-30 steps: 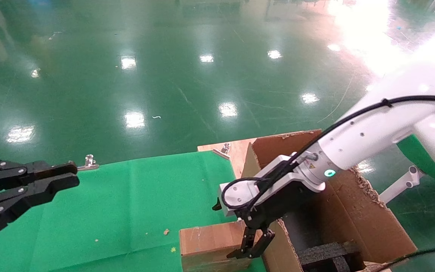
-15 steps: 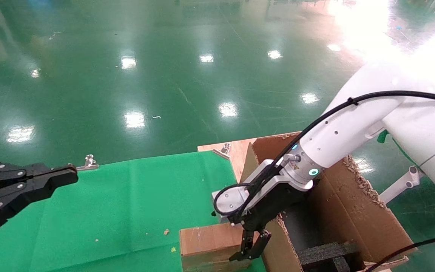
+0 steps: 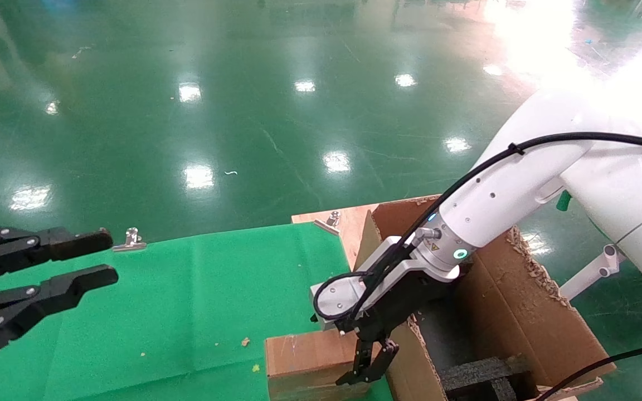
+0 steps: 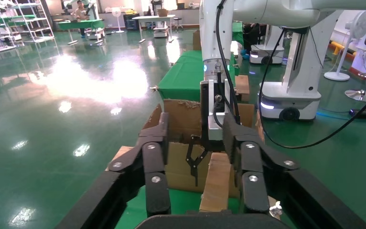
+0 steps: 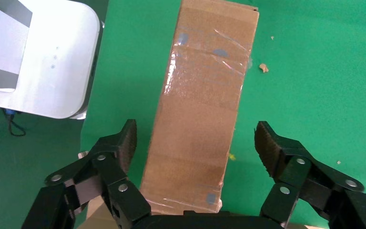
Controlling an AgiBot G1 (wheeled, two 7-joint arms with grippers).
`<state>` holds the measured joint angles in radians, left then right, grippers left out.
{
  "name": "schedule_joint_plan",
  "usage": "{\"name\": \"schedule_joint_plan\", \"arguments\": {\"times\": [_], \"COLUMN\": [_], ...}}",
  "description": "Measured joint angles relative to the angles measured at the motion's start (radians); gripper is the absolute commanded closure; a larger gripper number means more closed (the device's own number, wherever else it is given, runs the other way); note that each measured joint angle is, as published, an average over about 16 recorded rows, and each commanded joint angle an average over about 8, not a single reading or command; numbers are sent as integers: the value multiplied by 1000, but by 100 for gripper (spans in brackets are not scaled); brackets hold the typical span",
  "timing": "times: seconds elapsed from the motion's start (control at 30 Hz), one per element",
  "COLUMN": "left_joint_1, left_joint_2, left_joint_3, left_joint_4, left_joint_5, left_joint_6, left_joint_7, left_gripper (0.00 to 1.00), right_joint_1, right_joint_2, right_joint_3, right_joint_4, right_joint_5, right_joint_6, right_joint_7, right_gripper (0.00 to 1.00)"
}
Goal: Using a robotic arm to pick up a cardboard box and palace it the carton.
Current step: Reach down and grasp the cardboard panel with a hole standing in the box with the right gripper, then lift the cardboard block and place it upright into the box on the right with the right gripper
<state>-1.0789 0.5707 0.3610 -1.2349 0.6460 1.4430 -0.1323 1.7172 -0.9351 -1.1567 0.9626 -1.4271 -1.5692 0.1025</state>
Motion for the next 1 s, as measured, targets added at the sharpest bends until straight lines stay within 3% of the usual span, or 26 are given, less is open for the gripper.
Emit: {"name": "schedule_joint_plan", "arguments": {"times": [1.0], "left_joint_1": [0], "left_joint_2": [0], "left_joint_3": [0], "left_joint_4": [0], "left_joint_5": [0], "left_joint_6": [0], "left_joint_7": [0], "left_gripper": [0], "right_joint_1": [-2], "right_joint_2": [5], "right_joint_3": [6], "right_joint_4": [4], "right_joint_5": [-1], "right_joint_6": [3], "right_joint_7": [0], "right_gripper": [100]}}
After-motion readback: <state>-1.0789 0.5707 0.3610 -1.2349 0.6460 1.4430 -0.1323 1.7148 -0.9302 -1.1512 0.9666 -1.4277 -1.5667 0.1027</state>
